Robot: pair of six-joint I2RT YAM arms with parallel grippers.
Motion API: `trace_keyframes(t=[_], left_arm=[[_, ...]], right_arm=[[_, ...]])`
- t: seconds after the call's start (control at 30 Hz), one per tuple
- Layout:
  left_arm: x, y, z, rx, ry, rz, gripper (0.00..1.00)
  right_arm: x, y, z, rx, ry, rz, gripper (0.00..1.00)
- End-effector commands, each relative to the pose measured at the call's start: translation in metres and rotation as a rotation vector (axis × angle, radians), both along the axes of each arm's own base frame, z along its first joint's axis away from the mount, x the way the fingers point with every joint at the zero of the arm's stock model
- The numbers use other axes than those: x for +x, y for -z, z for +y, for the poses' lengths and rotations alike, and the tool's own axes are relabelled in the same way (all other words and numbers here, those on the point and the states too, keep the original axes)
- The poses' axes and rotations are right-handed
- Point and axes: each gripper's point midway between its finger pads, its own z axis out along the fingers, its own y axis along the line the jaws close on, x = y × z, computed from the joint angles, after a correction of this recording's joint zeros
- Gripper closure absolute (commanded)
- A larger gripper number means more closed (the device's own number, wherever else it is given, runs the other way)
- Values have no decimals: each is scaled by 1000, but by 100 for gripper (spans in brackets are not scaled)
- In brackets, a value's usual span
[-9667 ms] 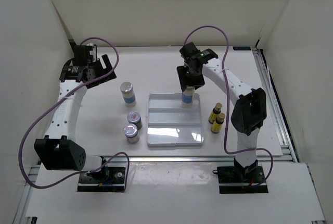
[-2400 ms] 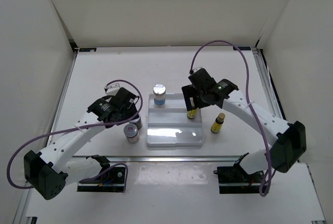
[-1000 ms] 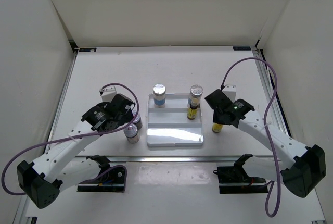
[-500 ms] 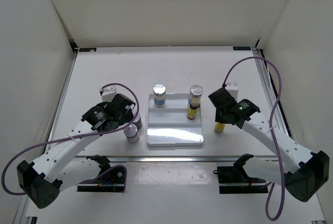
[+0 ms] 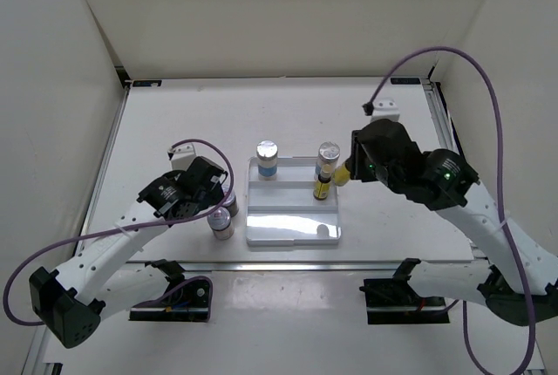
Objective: Organize the condiment bottles
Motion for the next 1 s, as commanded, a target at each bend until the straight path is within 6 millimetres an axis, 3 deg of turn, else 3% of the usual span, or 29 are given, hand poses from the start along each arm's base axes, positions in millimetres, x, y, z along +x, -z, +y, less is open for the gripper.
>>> trace_keyframes(t=[0.0,0.1,0.2,0.23,0.4,0.6,0.7,0.97], left_arm=[[8,-9,-2,12,2,-27,0],[10,-11,-6,12,14,-19,0],[11,-9,-10,10,31,1,0],[10,-9,-12,4,35,6,0],[10,-16,-13,-17,47,-15,0],[7,-15,-9,-19,35,-23,0],[6,-11,-13,-18,56,1,0],[8,0,-21,7,93,67,0]], right_arm=[[-8,-22,58,17,-218,-51,100],[-6,-17,101,-4,-315,-75,100],[10,-2,128,-13,-338,-84,100],[12,15,140,-40,-374,-59,100],[34,48,171,-4,-397,-9,100],[43,91,189,-3,-429,59,100],[48,98,197,6,-430,51,100],[57,140,203,-73,-436,80,100]])
